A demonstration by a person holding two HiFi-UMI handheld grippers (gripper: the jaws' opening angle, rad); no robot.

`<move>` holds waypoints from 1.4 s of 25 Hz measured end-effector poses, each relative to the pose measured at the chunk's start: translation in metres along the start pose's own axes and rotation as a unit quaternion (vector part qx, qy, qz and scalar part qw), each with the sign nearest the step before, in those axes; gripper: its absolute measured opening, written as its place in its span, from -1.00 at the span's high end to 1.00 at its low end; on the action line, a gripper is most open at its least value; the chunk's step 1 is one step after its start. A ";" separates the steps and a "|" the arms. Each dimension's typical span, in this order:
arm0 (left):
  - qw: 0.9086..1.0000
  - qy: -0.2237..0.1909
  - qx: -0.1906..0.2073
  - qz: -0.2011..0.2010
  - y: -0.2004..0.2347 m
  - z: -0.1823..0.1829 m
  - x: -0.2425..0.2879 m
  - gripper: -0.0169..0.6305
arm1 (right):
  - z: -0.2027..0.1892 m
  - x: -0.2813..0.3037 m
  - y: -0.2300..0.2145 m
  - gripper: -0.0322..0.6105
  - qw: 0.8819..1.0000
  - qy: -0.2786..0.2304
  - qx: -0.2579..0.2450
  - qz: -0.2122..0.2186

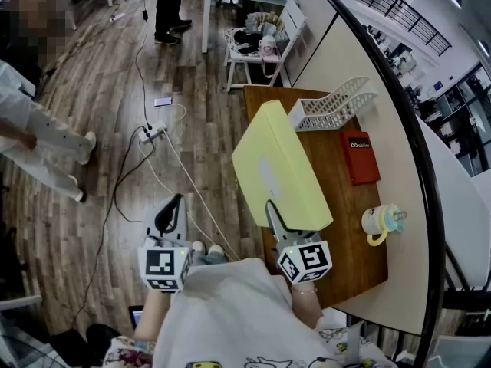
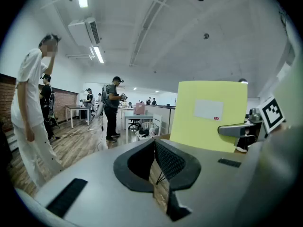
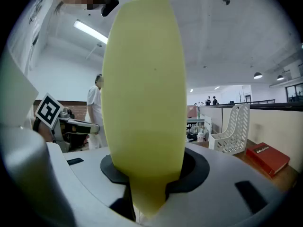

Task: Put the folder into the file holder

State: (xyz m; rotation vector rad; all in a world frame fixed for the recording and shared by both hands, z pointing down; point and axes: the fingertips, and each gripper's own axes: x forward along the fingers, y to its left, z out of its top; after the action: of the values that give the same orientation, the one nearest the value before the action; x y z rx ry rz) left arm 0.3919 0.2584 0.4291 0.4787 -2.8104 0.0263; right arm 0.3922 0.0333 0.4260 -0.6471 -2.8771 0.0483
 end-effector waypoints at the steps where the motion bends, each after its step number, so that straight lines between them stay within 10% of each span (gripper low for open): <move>1: 1.000 -0.004 0.000 0.000 -0.003 0.003 0.000 0.93 | -0.001 -0.001 -0.003 0.41 1.000 -0.001 0.002 0.000; 19: 1.000 -0.003 -0.003 0.002 -0.009 0.005 0.021 0.93 | 0.001 0.017 -0.029 0.38 1.000 -0.014 0.017 -0.001; 35: 1.000 -0.013 -0.006 -0.020 0.103 0.056 0.158 0.93 | 0.037 0.189 -0.048 0.38 0.999 -0.001 0.015 -0.044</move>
State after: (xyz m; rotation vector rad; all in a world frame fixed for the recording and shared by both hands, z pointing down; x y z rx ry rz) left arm 0.2003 0.3013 0.4232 0.5376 -2.8242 -0.0042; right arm 0.1975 0.0712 0.4271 -0.5159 -2.8968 0.0801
